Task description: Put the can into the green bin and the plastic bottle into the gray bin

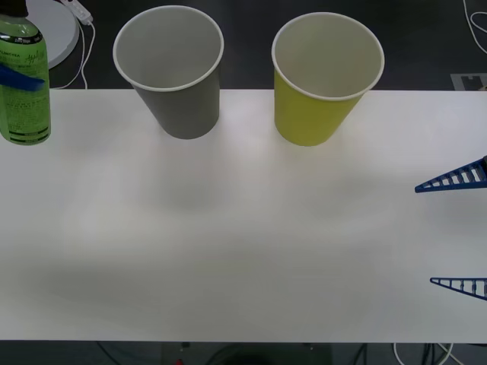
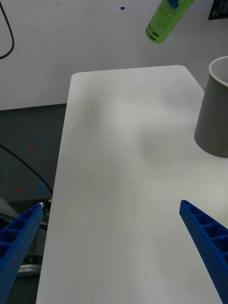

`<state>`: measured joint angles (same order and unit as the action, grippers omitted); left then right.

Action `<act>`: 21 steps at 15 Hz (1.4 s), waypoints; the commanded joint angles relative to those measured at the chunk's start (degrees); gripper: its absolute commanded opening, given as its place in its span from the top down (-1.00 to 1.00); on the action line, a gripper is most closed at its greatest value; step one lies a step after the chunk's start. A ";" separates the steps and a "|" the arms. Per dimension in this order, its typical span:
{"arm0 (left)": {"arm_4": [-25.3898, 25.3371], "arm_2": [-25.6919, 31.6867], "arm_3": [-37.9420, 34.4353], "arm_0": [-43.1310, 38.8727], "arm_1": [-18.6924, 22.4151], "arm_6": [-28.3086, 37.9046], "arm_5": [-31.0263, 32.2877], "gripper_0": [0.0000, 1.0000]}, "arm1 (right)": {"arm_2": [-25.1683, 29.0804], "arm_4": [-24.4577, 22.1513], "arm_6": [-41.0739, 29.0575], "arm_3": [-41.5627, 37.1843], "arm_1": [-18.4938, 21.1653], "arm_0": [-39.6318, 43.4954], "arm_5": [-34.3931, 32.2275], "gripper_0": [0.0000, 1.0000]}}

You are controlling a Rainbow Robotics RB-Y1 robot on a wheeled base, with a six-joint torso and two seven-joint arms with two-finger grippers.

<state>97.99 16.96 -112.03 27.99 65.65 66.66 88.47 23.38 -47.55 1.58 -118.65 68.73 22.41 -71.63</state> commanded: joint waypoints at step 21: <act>4.67 -27.42 23.08 34.24 -5.18 -2.50 0.82 1.00 | 0.00 0.00 0.00 0.00 0.00 0.00 0.00 -1.00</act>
<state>102.45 -9.41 -90.15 60.83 60.78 64.48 89.29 23.38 -47.55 1.58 -118.65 68.73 22.41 -71.63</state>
